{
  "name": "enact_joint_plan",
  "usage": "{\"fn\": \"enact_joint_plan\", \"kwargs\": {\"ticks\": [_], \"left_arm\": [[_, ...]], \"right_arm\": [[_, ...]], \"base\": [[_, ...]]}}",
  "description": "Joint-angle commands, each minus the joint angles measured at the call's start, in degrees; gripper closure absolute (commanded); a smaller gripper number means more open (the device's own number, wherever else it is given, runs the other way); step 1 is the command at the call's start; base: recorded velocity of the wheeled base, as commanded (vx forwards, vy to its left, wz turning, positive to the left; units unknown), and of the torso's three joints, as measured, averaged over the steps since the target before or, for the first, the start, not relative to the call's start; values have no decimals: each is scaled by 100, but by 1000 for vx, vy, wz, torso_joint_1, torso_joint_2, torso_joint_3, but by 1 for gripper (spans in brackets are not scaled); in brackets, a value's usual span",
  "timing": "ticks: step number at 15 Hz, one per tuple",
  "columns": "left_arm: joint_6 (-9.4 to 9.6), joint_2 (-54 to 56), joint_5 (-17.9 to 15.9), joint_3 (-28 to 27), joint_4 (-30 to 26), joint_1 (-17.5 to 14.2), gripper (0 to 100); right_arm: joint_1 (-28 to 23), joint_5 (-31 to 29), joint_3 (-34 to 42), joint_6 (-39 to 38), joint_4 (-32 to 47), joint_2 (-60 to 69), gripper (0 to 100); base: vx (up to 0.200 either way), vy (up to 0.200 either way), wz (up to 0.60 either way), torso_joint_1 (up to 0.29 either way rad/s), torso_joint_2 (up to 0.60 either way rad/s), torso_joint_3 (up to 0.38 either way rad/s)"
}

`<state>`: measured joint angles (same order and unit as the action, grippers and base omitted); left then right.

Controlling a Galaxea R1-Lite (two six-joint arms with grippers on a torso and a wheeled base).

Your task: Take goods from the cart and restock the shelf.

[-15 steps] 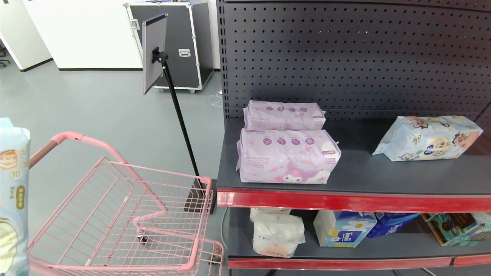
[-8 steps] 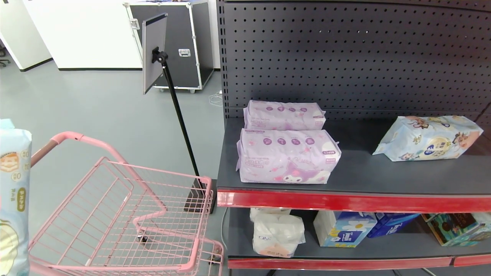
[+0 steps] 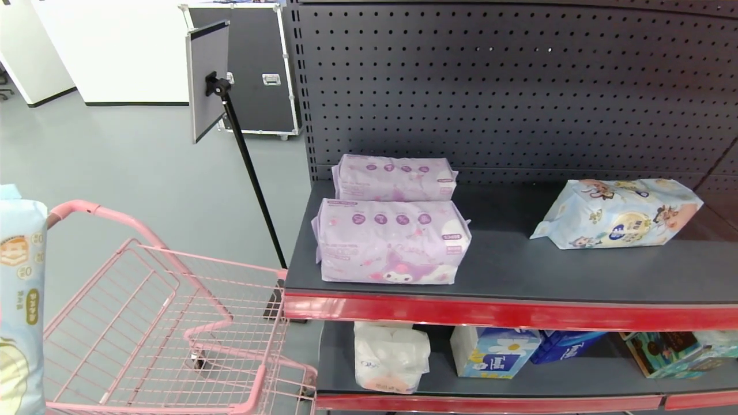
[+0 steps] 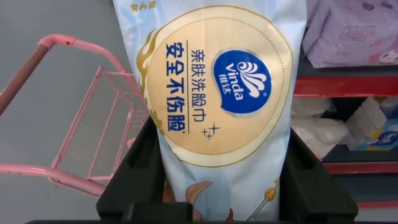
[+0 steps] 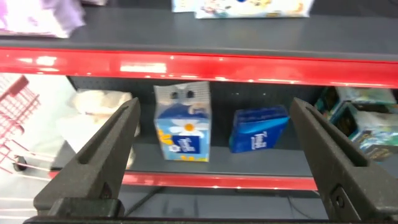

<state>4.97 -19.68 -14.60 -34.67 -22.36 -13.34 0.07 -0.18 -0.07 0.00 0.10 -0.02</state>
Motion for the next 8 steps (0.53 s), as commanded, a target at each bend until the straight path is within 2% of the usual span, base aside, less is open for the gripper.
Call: {"fn": "enact_joint_plan", "kwargs": {"ticks": [1,8], "left_arm": [[4,16,1,13,-5,-2,100],[4,16,1,4,3,-2,100]], "right_arm": [[1,1,-1,0,-1,2,0],[1,1,-1,0,-1,2,0]], "base": [[0,-200,0,2,2,2],[0,-200,0,1,0,1]]}}
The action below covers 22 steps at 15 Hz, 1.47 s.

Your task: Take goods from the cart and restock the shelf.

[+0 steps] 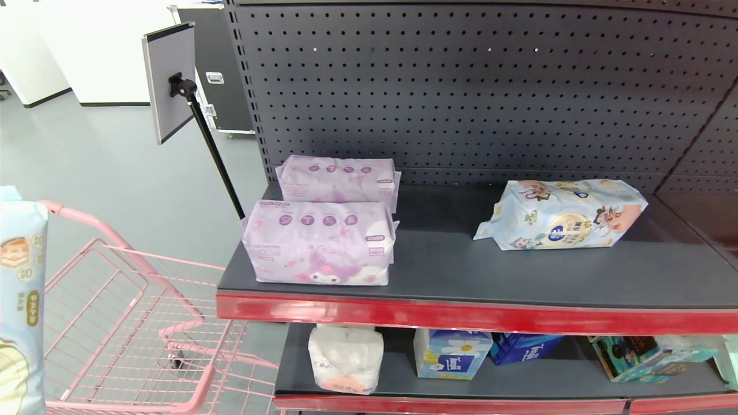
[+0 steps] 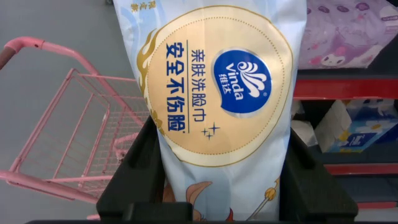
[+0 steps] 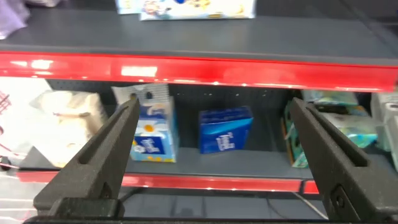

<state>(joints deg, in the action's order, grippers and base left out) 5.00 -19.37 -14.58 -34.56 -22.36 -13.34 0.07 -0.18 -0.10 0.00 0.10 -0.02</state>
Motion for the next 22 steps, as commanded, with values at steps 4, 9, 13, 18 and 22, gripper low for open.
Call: {"fn": "enact_joint_plan", "kwargs": {"ticks": [4,9,13,18,22], "left_arm": [[1,-14,-1,-7,3,-2,100],[1,39,-1,-7,3,-2,100],[1,39,-1,-16,3,-2,100],[1,65,-1,-16,12,-2,100],[1,118,-1,-24,12,-2,100]], "right_arm": [[1,1,1,0,-1,2,0],[1,1,1,0,-1,2,0],[1,1,1,0,-1,2,0],[1,1,1,0,-1,2,0],[1,1,1,9,-1,2,0]], "base": [[0,-200,0,2,4,4],[0,-200,0,0,1,3],[0,-200,0,1,6,2],[0,-160,0,4,4,0],[0,0,0,0,0,0]]}}
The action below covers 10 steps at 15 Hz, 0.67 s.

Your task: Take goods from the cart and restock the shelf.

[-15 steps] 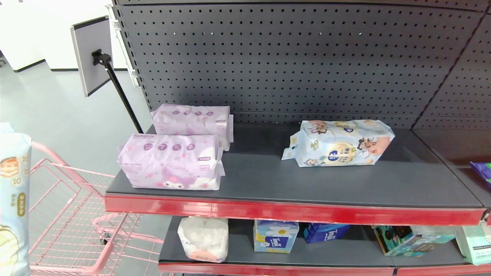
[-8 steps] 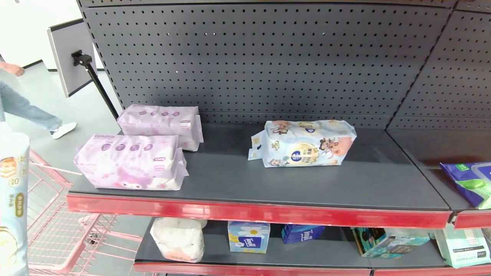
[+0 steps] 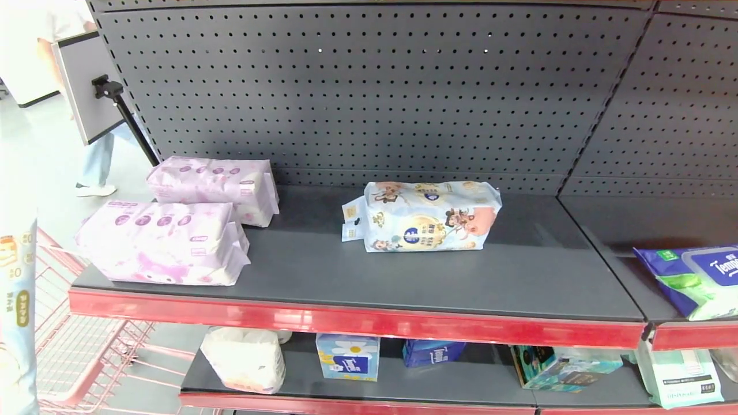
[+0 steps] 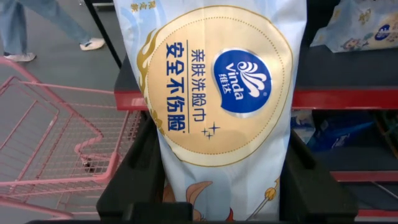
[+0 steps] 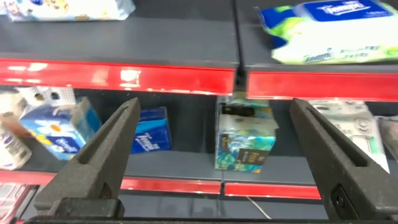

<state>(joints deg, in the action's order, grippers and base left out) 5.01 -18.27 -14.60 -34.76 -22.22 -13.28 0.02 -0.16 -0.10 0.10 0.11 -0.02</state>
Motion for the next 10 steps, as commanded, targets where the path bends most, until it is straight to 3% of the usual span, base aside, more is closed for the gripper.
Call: {"fn": "enact_joint_plan", "kwargs": {"ticks": [1,5,8,9,10], "left_arm": [[0,34,-7,-5,8,-8,100],[-9,149,-25,-23,-1,0,100],[-9,78,-51,-163,-19,0,100],[-9,-10,-113,-198,-10,-8,100],[-9,-97,-113,-233,-1,-8,100]], "right_arm": [[6,-2,1,17,-2,2,0],[-55,-54,-8,34,-2,-103,0],[24,51,-3523,-599,7,-3364,0],[226,244,-4376,-520,-2,-4181,0],[402,385,-4754,-379,-20,-4770,0]], "base": [[0,0,0,0,0,0],[0,0,0,0,0,0],[0,0,0,0,0,0],[0,0,0,0,0,0],[0,0,0,0,0,0]]}}
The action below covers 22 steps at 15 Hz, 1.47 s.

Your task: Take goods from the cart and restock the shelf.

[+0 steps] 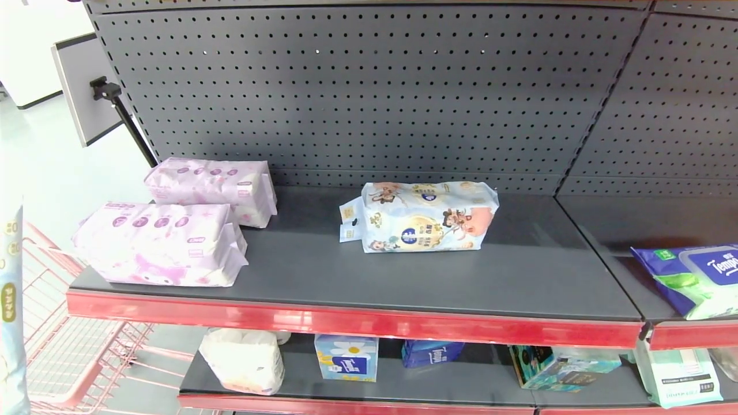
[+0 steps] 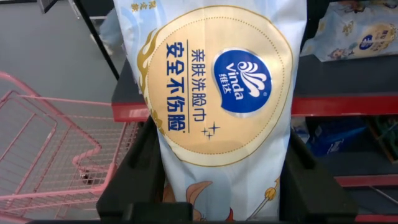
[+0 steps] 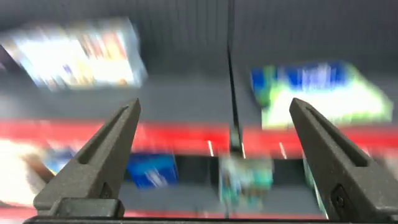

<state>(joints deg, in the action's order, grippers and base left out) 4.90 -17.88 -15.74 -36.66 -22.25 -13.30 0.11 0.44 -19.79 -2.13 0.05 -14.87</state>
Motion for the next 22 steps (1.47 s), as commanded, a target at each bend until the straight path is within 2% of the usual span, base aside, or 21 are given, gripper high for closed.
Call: {"fn": "enact_joint_plan", "kwargs": {"ticks": [1,3,5,6,8,9,10,13,17,22], "left_arm": [[-7,-172,9,-78,10,-6,100],[-7,-251,1,-254,1,-6,100],[2,-224,-8,-245,-16,3,100],[2,-216,-70,-219,-25,3,100],[2,-312,-430,-219,-8,3,100],[2,-312,-430,-219,-8,3,100],[2,-444,-703,-184,1,3,100],[2,-506,-834,-122,19,3,100],[2,-506,-834,-140,19,3,100],[11,-514,-834,-158,107,3,100]], "right_arm": [[508,396,-2978,2,-40,-3742,0],[578,448,-3453,310,13,-4542,0],[1026,554,-3479,503,30,-4999,0],[1096,835,-3497,503,92,-5175,0],[1193,1644,-3594,565,188,-5456,0],[1193,1644,-3594,565,188,-5456,0],[1299,2039,-3567,582,145,-5834,0],[1105,2593,-3646,899,74,-6493,0],[754,3445,-4420,2129,-40,-7601,0],[842,3762,-4666,2446,-14,-8119,0]], "base": [[0,0,0,0,0,0],[0,0,0,0,0,0],[0,0,0,0,0,0],[0,0,0,0,0,0],[0,0,0,0,0,0],[0,0,0,0,0,0],[0,0,0,0,0,0],[0,0,0,0,0,0],[0,0,0,0,0,0],[0,0,0,0,0,0]]}}
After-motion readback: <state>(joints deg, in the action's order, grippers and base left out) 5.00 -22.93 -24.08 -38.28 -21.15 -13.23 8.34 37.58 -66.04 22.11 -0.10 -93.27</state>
